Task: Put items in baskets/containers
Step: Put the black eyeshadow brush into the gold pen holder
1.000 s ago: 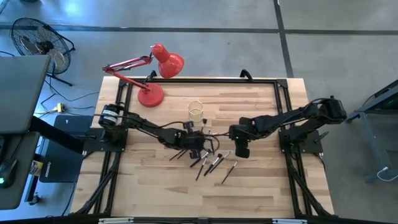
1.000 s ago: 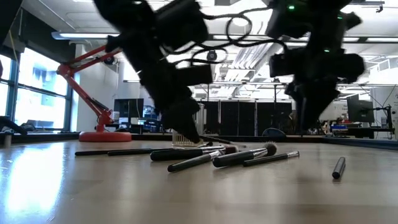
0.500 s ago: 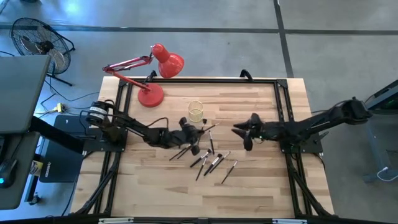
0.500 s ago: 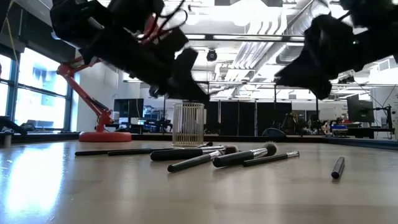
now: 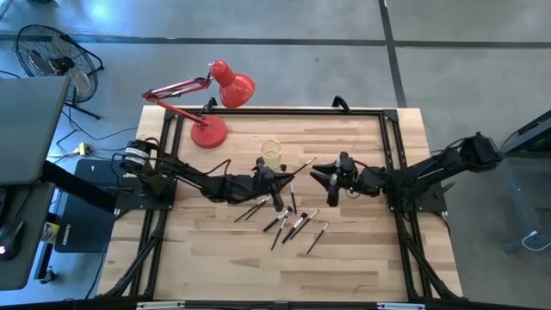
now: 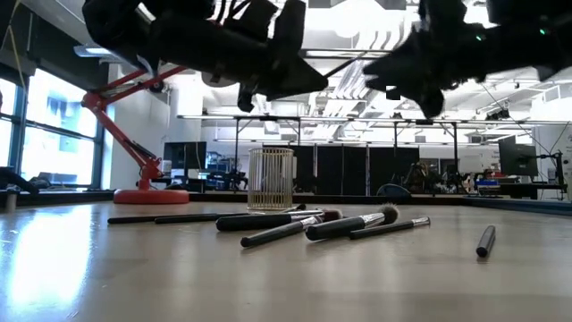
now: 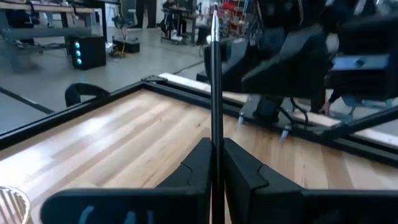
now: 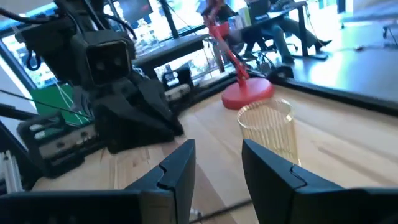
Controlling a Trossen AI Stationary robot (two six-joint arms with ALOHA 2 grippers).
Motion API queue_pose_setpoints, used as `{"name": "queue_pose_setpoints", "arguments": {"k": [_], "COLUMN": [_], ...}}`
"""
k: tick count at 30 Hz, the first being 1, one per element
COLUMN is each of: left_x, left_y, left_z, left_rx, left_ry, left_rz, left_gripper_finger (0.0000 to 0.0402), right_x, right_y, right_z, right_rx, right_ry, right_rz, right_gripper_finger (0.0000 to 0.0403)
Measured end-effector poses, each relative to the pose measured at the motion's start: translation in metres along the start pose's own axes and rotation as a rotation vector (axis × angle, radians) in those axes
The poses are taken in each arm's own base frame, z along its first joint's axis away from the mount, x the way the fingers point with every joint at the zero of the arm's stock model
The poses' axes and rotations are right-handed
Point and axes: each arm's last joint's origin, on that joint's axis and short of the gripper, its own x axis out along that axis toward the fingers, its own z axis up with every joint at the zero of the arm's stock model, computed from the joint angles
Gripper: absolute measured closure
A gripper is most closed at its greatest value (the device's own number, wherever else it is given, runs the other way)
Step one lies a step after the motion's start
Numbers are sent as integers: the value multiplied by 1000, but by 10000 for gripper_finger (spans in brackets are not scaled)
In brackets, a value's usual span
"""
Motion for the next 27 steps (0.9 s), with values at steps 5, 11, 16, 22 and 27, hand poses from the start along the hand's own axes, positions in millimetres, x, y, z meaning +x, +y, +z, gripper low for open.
{"name": "queue_pose_setpoints", "arguments": {"k": [5,11,16,22,27], "left_x": [1,1,1,1,1], "left_y": [0,-1,-1,-1,-2], "left_z": [-1,-1,-2,-2,-2], "left_rx": [9,3,1,1,3], "left_ry": [14,21,26,30,37], "left_rz": [4,-14,-17,-36,-49], "left_gripper_finger": [386,385,385,385,384], "right_x": [14,15,13,13,13], "right_y": [12,12,9,9,9], "right_z": [10,15,15,15,15], "right_rx": [-43,-17,48,47,27], "right_ry": [-29,-86,-128,-125,-118], "right_rz": [14,-33,-87,-82,-74], "right_gripper_finger": [277,277,277,291,364]}}
